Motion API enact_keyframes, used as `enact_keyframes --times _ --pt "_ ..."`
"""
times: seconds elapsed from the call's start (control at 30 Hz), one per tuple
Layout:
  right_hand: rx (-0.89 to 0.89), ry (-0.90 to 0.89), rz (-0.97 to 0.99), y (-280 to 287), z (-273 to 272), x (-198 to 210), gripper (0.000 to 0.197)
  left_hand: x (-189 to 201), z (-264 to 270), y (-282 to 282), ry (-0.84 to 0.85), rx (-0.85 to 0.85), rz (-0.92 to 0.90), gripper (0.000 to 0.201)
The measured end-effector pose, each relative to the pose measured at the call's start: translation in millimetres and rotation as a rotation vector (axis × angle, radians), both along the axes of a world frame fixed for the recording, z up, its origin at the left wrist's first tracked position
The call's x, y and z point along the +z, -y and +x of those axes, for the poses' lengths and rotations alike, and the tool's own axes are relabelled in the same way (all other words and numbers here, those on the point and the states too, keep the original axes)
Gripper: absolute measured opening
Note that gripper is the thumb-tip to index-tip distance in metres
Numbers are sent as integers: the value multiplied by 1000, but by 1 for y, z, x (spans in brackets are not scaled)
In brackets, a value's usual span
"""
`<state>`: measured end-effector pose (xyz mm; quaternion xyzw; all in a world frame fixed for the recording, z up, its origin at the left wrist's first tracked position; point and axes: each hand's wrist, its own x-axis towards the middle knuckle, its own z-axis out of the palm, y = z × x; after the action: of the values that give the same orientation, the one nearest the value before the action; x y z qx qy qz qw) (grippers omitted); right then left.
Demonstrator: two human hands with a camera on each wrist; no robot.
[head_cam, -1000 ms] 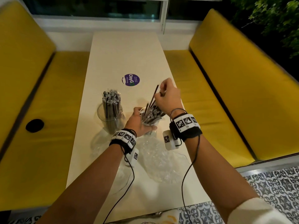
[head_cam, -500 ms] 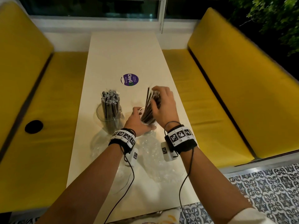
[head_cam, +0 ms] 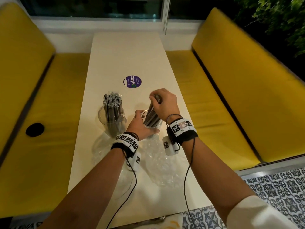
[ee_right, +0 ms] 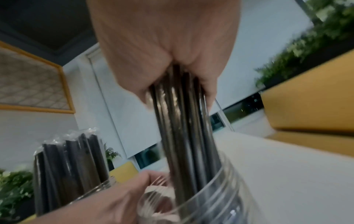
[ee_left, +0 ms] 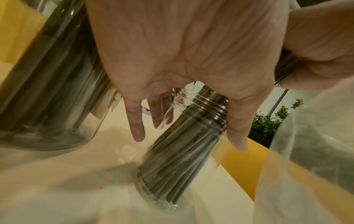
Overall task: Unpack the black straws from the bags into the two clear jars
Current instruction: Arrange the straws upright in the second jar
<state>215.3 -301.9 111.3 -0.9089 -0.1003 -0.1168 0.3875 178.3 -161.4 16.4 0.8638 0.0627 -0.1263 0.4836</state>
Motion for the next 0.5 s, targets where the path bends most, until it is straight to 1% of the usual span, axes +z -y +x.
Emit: enact_keyframes --times 0.03,0.07,0.13,0.17,0.2,0.27,0.3,0.4,0.47,0.5 --pt "-42 36 54 -1 1 0 15 0 -1 0 0 1 4 110" --pt "-102 78 113 1 -1 1 11 1 -1 0 2 0 7 109" --pt "-217 118 251 4 -8 2 13 2 -1 0 7 5 16 109" --pt "-251 82 258 6 -11 0 18 2 -1 1 7 10 16 109" --pt "-267 9 183 6 -14 -1 23 1 -1 1 5 14 13 109" --pt "-253 -105 -13 7 -19 -3 31 2 -1 2 -2 11 5 108" --pt "-225 -107 -40 8 -21 -1 36 2 -1 2 -4 10 3 107" --pt "-144 -40 23 13 -28 6 62 2 -1 1 3 14 8 108" --pt "-63 -26 -7 13 -33 3 75 3 -1 1 2 9 16 110" --pt "-1 -30 -37 12 -35 -1 77 2 -1 2 -1 8 11 109"
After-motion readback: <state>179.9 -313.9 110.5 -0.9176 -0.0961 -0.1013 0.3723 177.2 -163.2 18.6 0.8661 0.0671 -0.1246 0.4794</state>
